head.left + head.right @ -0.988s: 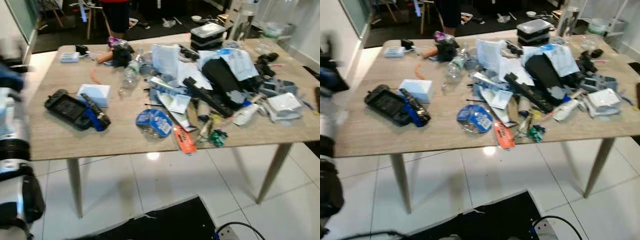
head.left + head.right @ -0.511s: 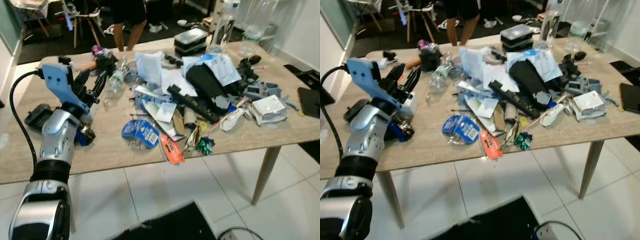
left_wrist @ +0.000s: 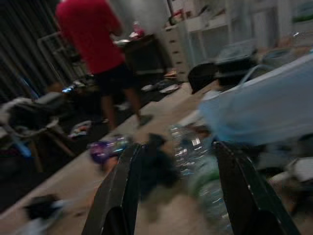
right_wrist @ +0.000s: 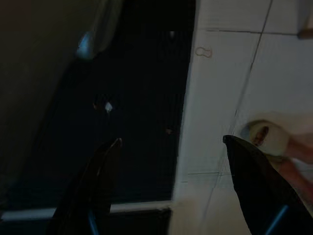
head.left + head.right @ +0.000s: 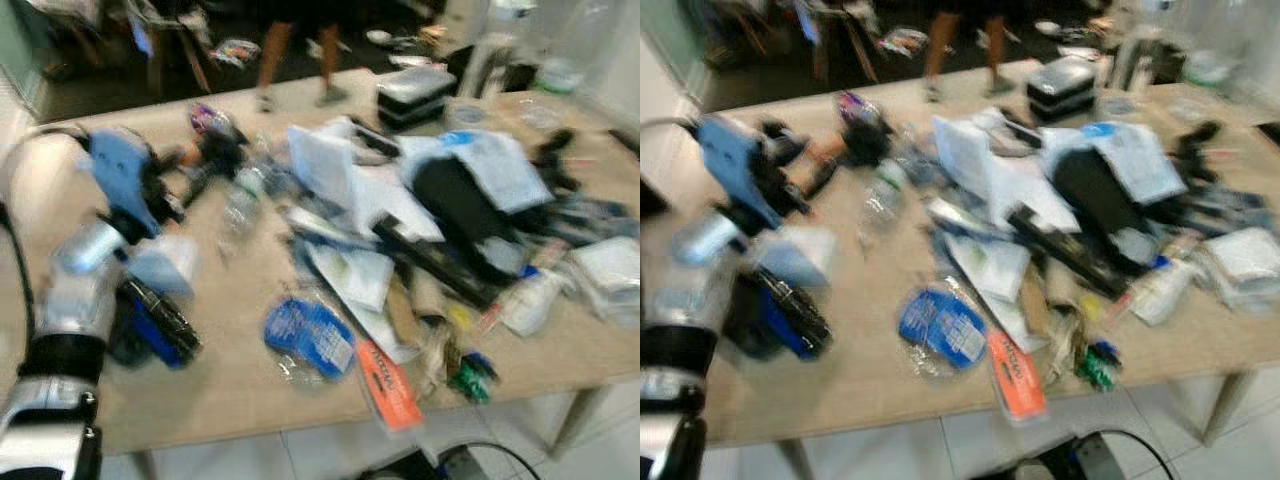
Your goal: Picking trash to rubbish bin
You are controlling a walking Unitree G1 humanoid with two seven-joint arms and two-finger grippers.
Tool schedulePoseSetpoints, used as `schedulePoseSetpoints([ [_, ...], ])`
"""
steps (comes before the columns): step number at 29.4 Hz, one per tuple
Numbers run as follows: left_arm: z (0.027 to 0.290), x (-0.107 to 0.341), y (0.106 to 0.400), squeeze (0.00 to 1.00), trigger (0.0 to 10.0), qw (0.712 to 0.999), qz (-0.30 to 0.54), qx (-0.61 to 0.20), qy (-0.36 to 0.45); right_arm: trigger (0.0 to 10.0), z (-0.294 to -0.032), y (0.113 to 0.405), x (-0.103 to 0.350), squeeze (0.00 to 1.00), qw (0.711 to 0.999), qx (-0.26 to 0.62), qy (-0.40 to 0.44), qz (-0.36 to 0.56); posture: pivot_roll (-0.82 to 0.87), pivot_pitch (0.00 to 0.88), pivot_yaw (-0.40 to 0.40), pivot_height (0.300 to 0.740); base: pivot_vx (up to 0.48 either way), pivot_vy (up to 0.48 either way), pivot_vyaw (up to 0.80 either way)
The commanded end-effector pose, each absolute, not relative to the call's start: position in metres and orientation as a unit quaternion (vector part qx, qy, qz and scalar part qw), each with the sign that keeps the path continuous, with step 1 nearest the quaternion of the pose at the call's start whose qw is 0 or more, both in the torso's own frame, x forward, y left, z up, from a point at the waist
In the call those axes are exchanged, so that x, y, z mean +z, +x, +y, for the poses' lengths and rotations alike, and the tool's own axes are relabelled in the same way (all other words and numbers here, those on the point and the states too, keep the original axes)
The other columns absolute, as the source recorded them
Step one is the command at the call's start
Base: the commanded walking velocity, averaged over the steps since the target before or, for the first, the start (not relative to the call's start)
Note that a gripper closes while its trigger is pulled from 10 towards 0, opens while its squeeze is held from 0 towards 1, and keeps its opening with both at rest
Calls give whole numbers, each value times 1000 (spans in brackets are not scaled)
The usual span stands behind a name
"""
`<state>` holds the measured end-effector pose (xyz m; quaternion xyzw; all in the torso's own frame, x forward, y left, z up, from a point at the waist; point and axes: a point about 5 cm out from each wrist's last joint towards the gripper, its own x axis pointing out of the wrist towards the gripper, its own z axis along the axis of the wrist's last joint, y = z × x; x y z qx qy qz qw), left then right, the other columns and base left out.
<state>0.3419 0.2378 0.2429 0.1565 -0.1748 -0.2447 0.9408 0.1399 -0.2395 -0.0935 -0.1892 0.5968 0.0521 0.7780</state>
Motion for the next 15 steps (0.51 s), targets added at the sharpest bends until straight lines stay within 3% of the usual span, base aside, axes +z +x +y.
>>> schedulePoseSetpoints([
  [1, 247, 229, 335, 0, 10000, 937, -123, -262, 194, 10000, -236, 132, -97, 0, 772, 56, -183, 607, 37, 114, 65, 740, 0, 0, 0],
  [4, 252, 229, 326, 0, 10000, 925, -101, -291, 223, 10000, -236, 132, -97, 0, 771, 57, -183, 607, 47, 117, 62, 740, 0, 0, 0],
  [7, 258, 227, 308, 0, 10000, 889, -36, -362, 279, 10000, -236, 132, -97, 0, 771, 58, -183, 608, 47, 117, 62, 740, 0, 0, 0],
  [15, 252, 219, 296, 0, 10000, 815, 68, -425, 388, 10000, -235, 132, -97, 0, 771, 58, -183, 608, 50, 118, 64, 740, 0, 0, 0],
])
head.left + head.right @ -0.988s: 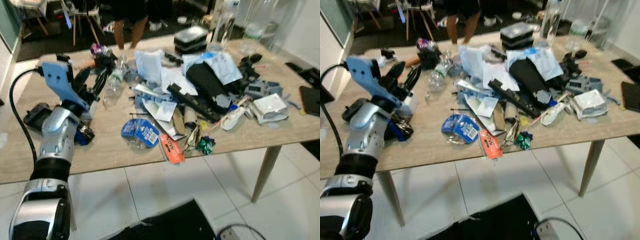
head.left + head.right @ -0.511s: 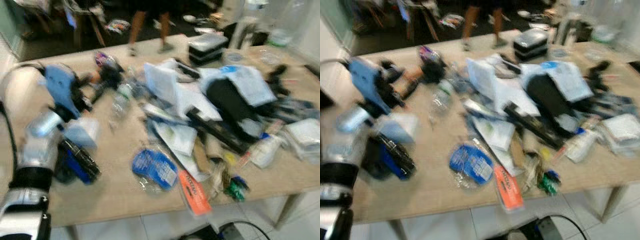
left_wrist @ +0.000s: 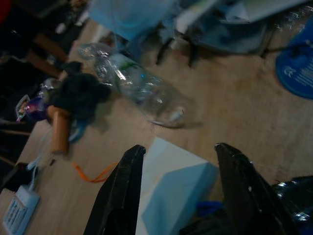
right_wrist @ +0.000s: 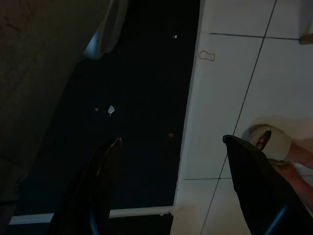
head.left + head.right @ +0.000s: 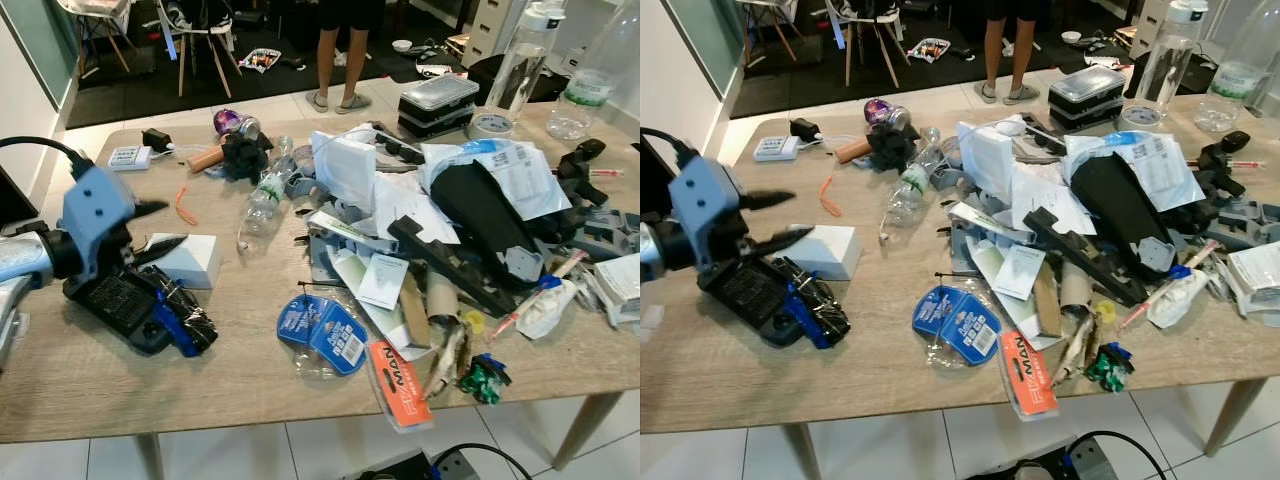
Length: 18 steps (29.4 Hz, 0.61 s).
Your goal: Picking trash to rubbish bin
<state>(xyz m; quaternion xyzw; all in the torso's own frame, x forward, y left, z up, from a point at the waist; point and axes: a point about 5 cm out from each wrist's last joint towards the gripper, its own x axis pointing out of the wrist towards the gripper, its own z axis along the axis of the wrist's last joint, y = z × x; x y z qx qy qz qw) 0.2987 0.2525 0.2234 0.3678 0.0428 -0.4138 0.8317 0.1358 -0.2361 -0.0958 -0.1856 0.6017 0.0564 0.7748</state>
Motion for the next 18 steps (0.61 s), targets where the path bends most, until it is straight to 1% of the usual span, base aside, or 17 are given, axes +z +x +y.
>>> schedulePoseSetpoints([
  [1, 250, 218, 296, 0, 10000, 806, 73, -432, 398, 10000, -235, 132, -97, 0, 771, 58, -183, 608, 50, 118, 64, 740, 0, 0, 0],
  [2, 238, 220, 302, 0, 10000, 796, 50, -438, 415, 10000, -235, 132, -97, 0, 770, 59, -184, 607, 49, 116, 63, 740, 0, 0, 0],
  [4, 232, 222, 306, 0, 10000, 796, 33, -438, 416, 10000, -235, 133, -97, 0, 770, 59, -185, 607, 49, 116, 63, 740, 0, 0, 0],
  [5, 226, 220, 307, 0, 10000, 792, 35, -449, 413, 10000, -235, 133, -97, 0, 771, 59, -185, 607, 49, 116, 63, 740, 0, 0, 0],
  [6, 219, 216, 306, 0, 10000, 780, 42, -470, 411, 10000, -235, 133, -97, 0, 771, 58, -186, 607, 49, 116, 63, 740, 0, 0, 0],
  [7, 219, 216, 306, 0, 10000, 780, 42, -470, 411, 10000, -235, 133, -97, 0, 771, 58, -186, 607, 49, 116, 63, 740, 0, 0, 0],
  [8, 215, 215, 305, 0, 10000, 774, 43, -481, 408, 10000, -235, 133, -97, 0, 771, 58, -186, 607, 49, 116, 63, 740, 0, 0, 0],
  [9, 211, 215, 306, 1000, 10000, 773, 38, -487, 405, 10000, -235, 133, -97, 0, 771, 58, -186, 606, 49, 116, 63, 740, 0, 0, 0],
  [11, 204, 217, 308, 1000, 10000, 771, 28, -492, 403, 10000, -235, 133, -97, 0, 771, 57, -186, 606, 40, 110, 68, 740, 0, 0, 0],
  [14, 195, 215, 309, 1000, 10000, 755, 31, -504, 419, 10000, -235, 133, -97, 0, 772, 57, -186, 606, 40, 110, 68, 740, 0, 0, 0],
  [16, 191, 210, 317, 1000, 10000, 743, 41, -488, 456, 10000, -235, 133, -97, 0, 772, 57, -187, 605, 40, 110, 68, 740, 0, 0, 0],
  [18, 189, 207, 322, 1000, 10000, 739, 45, -473, 478, 10000, -235, 133, -97, 0, 772, 57, -187, 605, 40, 110, 68, 740, 0, 0, 0],
])
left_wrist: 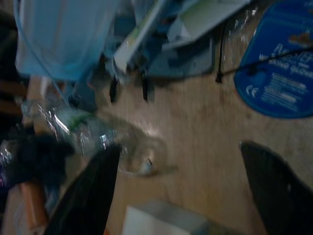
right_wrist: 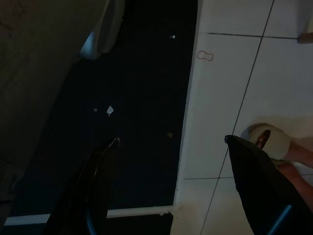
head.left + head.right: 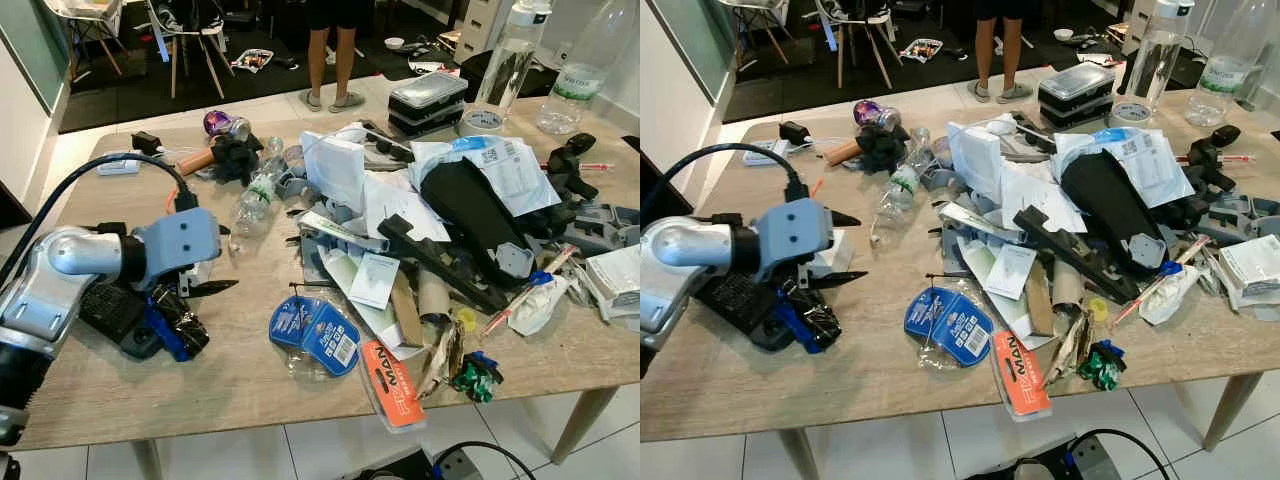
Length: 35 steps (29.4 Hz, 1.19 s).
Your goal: Picking trash to rubbish bin
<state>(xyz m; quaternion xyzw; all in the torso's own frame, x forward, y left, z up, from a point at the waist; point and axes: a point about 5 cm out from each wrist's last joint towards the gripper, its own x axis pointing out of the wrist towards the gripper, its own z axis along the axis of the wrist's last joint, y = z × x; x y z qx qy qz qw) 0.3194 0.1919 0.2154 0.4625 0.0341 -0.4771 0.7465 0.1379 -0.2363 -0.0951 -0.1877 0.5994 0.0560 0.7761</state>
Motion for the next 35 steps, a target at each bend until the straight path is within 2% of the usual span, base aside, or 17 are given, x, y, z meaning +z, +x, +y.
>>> schedulePoseSetpoints([
  [1, 189, 207, 322, 1000, 10000, 739, 45, -473, 478, 10000, -235, 133, -97, 0, 772, 57, -187, 605, 40, 110, 68, 740, 0, 0, 0],
  [2, 186, 206, 330, 0, 10000, 741, 40, -448, 498, 10000, -235, 133, -97, 0, 772, 57, -187, 605, 31, 101, 69, 740, 0, 0, 0],
  [6, 183, 190, 334, 0, 10000, 731, 106, -447, 505, 10000, -235, 133, -97, 0, 772, 55, -188, 604, 21, 103, 76, 740, 0, 0, 0],
  [11, 185, 188, 336, 0, 10000, 732, 121, -435, 510, 10000, -234, 133, -97, 0, 773, 54, -187, 604, 19, 105, 79, 740, 0, 0, 0],
  [14, 197, 186, 334, 0, 10000, 716, 167, -432, 522, 10000, -234, 133, -97, 0, 772, 52, -185, 605, 20, 108, 83, 740, 0, 0, 0],
  [19, 202, 190, 337, 0, 10000, 717, 173, -416, 532, 10000, -234, 133, -98, 0, 772, 52, -184, 606, 20, 108, 83, 740, 0, 0, 0],
  [21, 213, 203, 344, 0, 10000, 734, 175, -376, 537, 10000, -234, 132, -98, 0, 772, 52, -183, 606, 21, 112, 86, 740, 0, 0, 0],
  [27, 234, 209, 345, 0, 10000, 736, 212, -331, 551, 10000, -233, 132, -98, 0, 772, 52, -183, 607, 21, 112, 86, 740, 0, 0, 0],
  [31, 255, 211, 343, 0, 10000, 727, 252, -304, 562, 10000, -233, 132, -98, 0, 772, 52, -183, 607, 21, 112, 86, 740, 0, 0, 0],
  [32, 264, 209, 340, 0, 10000, 717, 274, -303, 564, 10000, -233, 132, -98, 0, 771, 52, -184, 607, 21, 112, 86, 740, 0, 0, 0],
  [35, 267, 207, 336, 0, 10000, 713, 286, -311, 559, 10000, -233, 132, -98, 0, 771, 52, -184, 607, 21, 112, 86, 740, 0, 0, 0],
])
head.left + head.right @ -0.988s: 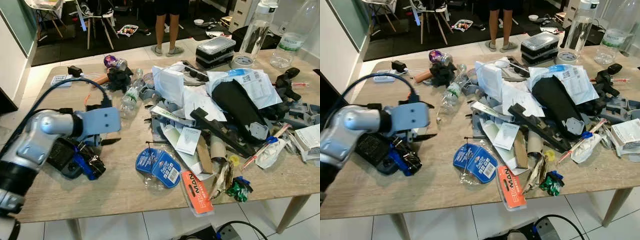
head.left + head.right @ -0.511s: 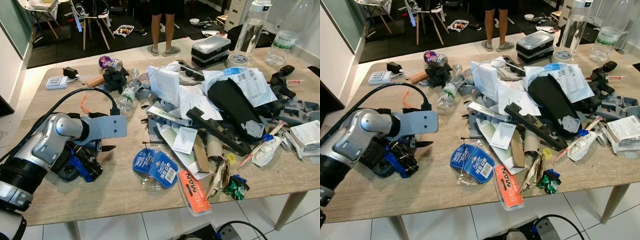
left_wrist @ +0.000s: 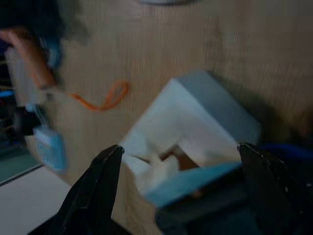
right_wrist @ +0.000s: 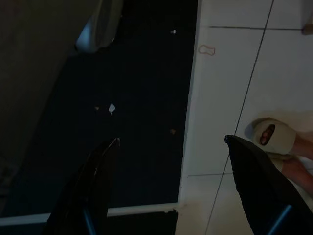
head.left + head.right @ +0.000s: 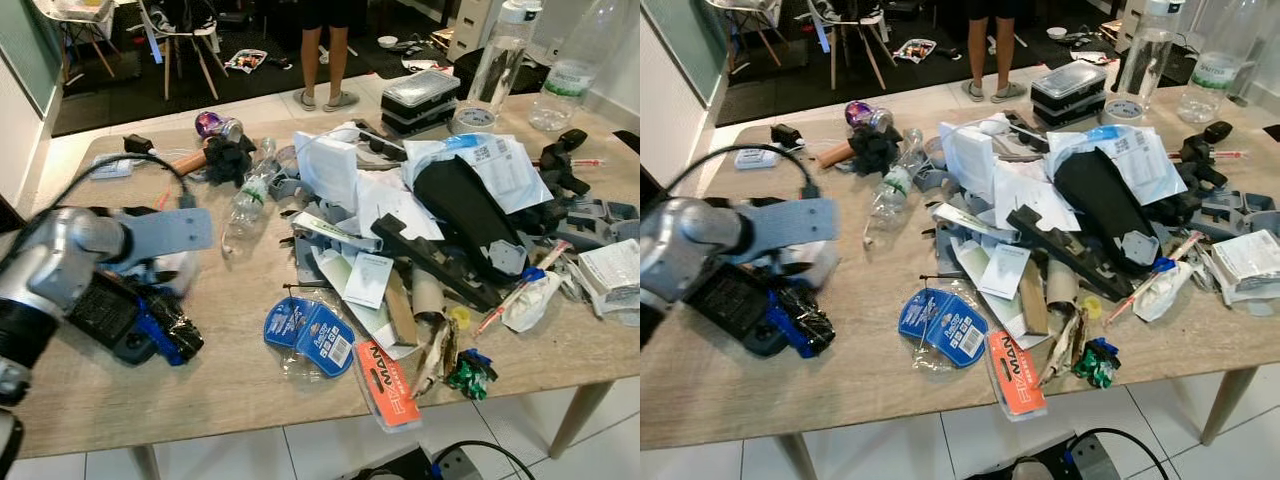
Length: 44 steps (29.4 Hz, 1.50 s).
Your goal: Picking trash to rubbish bin
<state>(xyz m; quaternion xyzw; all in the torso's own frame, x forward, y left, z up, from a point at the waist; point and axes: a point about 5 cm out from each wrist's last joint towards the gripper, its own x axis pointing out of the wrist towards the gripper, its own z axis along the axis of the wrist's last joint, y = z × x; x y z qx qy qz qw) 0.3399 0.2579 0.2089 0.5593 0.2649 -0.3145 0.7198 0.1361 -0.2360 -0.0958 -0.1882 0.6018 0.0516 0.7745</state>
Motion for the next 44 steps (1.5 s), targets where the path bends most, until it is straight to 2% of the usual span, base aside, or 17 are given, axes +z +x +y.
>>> schedulePoseSetpoints([
  [1, 270, 204, 330, 0, 10000, 704, 303, -325, 555, 10000, -233, 132, -98, 0, 771, 52, -184, 607, 21, 112, 86, 740, 0, 0, 0],
  [10, 267, 191, 321, 0, 10000, 692, 329, -357, 534, 10000, -234, 133, -98, 0, 770, 53, -186, 608, 24, 115, 85, 740, 0, 0, 0],
  [25, 229, 169, 332, 0, 10000, 686, 289, -381, 548, 10000, -234, 133, -98, 0, 771, 51, -185, 608, 20, 114, 85, 740, 0, 0, 0],
  [28, 228, 162, 335, 0, 10000, 685, 297, -363, 557, 10000, -233, 132, -98, 0, 771, 51, -184, 608, 17, 111, 85, 740, 0, 0, 0],
  [30, 228, 161, 338, 0, 10000, 691, 301, -349, 557, 10000, -233, 132, -98, 0, 771, 51, -184, 608, 17, 111, 85, 740, 0, 0, 0],
  [33, 231, 164, 345, 0, 10000, 726, 314, -300, 533, 10000, -233, 132, -98, 0, 771, 50, -184, 608, 13, 109, 88, 740, 0, 0, 0],
  [36, 235, 164, 345, 0, 10000, 737, 329, -285, 518, 10000, -233, 132, -98, 0, 771, 50, -183, 608, 13, 109, 88, 740, 0, 0, 0],
  [39, 244, 161, 340, 0, 10000, 734, 364, -274, 503, 10000, -233, 132, -98, 0, 771, 50, -182, 608, 15, 115, 89, 740, 0, 0, 0],
  [44, 248, 162, 338, 0, 10000, 752, 375, -258, 477, 10000, -233, 131, -98, 0, 771, 49, -182, 609, 15, 115, 89, 740, 0, 0, 0],
])
